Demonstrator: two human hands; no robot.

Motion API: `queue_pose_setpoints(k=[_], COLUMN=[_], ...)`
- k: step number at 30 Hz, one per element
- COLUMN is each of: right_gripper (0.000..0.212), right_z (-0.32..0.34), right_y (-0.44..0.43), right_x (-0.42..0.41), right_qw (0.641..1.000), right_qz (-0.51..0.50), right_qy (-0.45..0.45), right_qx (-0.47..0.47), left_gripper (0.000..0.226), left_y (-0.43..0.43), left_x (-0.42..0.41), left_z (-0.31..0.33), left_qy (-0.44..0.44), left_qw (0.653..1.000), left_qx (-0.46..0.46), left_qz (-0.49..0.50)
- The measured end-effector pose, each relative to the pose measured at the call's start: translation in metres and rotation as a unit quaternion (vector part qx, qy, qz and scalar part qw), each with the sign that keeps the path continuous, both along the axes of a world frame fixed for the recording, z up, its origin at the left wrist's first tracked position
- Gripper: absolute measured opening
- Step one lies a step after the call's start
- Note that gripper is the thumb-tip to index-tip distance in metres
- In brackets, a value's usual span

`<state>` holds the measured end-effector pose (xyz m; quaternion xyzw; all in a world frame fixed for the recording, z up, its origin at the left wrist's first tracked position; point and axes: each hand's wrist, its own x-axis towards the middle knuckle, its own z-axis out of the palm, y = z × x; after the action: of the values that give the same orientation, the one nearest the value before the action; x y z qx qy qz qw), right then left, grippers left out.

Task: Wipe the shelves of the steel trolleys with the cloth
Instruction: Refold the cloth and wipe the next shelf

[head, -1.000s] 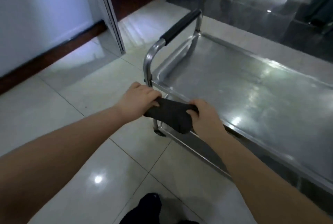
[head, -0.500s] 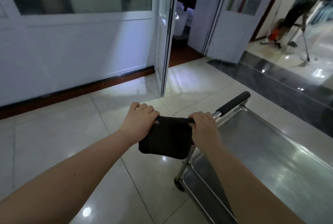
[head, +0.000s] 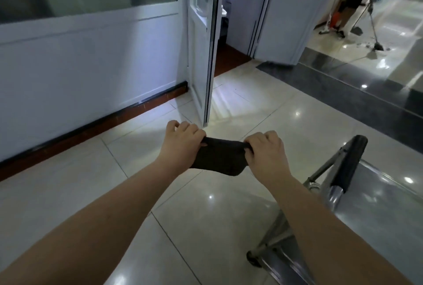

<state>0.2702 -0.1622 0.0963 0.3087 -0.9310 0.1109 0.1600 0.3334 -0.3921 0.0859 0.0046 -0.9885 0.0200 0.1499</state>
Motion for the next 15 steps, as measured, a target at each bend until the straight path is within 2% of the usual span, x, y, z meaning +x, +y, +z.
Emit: queue_pose_setpoints(k=[4,7,12,15], right_gripper=[0.012,0.009,0.011,0.012], right_z=[0.002,0.006,0.015,0.014], right_y=[-0.018,-0.029,-0.043,-0.05], right_x=[-0.065,-0.142,-0.259,-0.329], right_qw=[1.0,0.999,0.997,0.997], right_qz=[-0.021,-0.012,0.025,0.003], right_qy=[0.006,0.016,0.059,0.061], right_qx=[-0.018,-0.048,-0.047,-0.039], left_gripper=[0.017,0.012,0.014,0.016], left_y=[-0.019,-0.033,-0.049,-0.055], left_x=[-0.076,-0.154,-0.271,-0.345], left_z=[-0.001,0.006,0.023,0.022], left_qy=[0.038,0.069,0.052,0.039], left_qw=[0.999,0.997,0.994,0.993], left_qx=[0.029,0.002,-0.042,-0.042], left_qz=[-0.023,-0.041,-0.083,-0.101])
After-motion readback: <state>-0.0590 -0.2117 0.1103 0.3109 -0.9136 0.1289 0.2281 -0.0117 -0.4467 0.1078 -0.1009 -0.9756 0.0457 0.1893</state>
